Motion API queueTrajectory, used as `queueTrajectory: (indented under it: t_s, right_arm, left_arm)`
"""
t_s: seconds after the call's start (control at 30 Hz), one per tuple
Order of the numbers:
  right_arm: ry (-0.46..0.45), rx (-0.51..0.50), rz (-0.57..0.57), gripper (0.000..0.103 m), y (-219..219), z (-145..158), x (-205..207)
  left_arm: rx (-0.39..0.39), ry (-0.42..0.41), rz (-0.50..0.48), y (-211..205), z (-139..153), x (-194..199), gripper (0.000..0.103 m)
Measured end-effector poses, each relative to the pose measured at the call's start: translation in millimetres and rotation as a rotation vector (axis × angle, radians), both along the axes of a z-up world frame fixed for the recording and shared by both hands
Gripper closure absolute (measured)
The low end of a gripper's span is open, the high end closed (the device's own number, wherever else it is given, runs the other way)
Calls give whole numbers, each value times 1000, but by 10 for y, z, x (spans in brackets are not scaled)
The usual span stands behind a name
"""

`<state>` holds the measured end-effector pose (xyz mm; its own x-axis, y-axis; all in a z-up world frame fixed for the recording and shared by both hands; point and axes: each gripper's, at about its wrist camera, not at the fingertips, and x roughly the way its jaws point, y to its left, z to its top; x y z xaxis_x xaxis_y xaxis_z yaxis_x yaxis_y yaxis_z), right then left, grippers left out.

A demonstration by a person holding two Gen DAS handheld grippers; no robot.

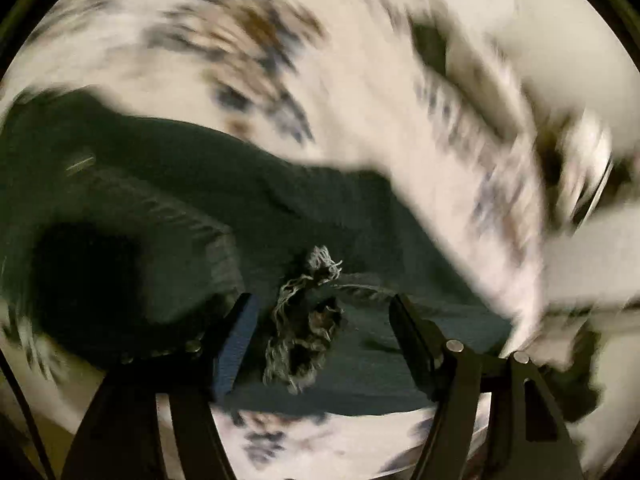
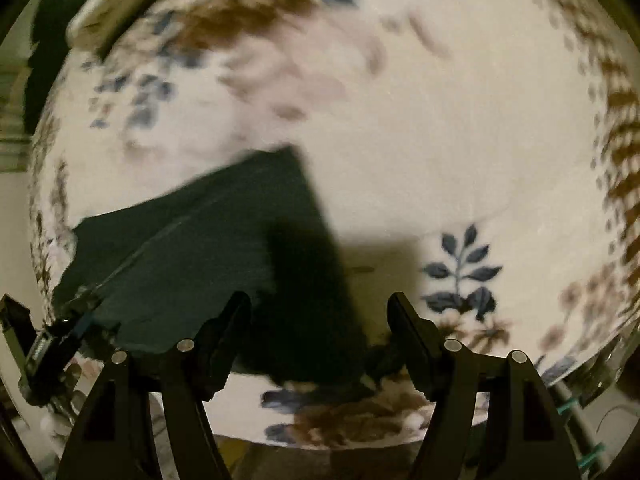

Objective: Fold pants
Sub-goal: 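Grasp the waistband with the left gripper and fold it toward the right gripper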

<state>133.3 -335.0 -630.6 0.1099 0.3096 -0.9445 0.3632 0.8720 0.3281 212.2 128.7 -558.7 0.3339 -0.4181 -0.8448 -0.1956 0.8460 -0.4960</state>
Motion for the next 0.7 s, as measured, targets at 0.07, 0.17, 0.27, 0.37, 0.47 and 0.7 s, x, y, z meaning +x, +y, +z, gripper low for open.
queueTrajectory:
  t_s: [0.07,0.17,0.27,0.37,0.47,0.7]
  right_arm:
    - [-33,21,11,30,129,175,-45]
    - [-55,71,15,30,458,307,-47]
    - [-28,124,33,30,862,203,40]
    - [-23,158,84,30,1238,96,204]
    - [-31,149,139,30,1539,16,314]
    - [-19,103,218,30,1932,-87,451]
  left_arm:
    - [-115,-8,172,389,53,-308,13]
    - [-195,-46,432,950,-64,-712,11]
    - [-194,-11,621,1362,-359,-908,10]
    - [-233,15,743,1636,-670,-857,10]
    - [-241,-18,782,1720,-804,-647,17]
    - [-25,-153,672,1493,-370,-655,78]
